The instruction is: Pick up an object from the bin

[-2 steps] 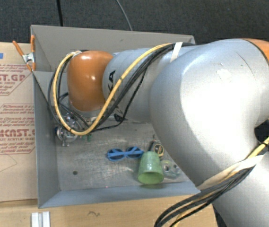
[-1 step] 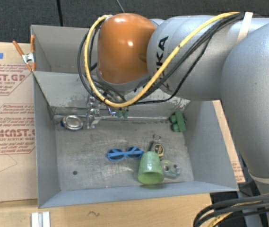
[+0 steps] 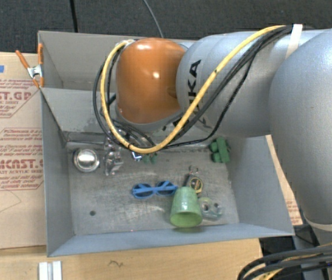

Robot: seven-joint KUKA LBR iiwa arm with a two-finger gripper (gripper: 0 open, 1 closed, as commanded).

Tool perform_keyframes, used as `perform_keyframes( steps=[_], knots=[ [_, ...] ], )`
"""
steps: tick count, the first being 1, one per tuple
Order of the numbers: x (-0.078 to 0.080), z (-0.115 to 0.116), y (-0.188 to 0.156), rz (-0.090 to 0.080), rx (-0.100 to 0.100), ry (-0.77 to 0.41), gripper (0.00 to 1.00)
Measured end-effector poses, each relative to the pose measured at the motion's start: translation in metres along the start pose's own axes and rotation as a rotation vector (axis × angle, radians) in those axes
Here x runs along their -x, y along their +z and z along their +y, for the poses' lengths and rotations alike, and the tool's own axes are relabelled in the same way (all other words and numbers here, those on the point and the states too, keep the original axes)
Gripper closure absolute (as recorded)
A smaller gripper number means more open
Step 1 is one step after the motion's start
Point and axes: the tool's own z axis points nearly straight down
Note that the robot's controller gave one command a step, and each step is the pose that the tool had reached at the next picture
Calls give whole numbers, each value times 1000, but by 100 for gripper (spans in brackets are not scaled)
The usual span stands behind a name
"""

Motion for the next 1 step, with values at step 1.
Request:
perform_keyframes(
  steps=[1],
  knots=[
    [-6,-160,20,-1,-3,-186,100]
  ],
)
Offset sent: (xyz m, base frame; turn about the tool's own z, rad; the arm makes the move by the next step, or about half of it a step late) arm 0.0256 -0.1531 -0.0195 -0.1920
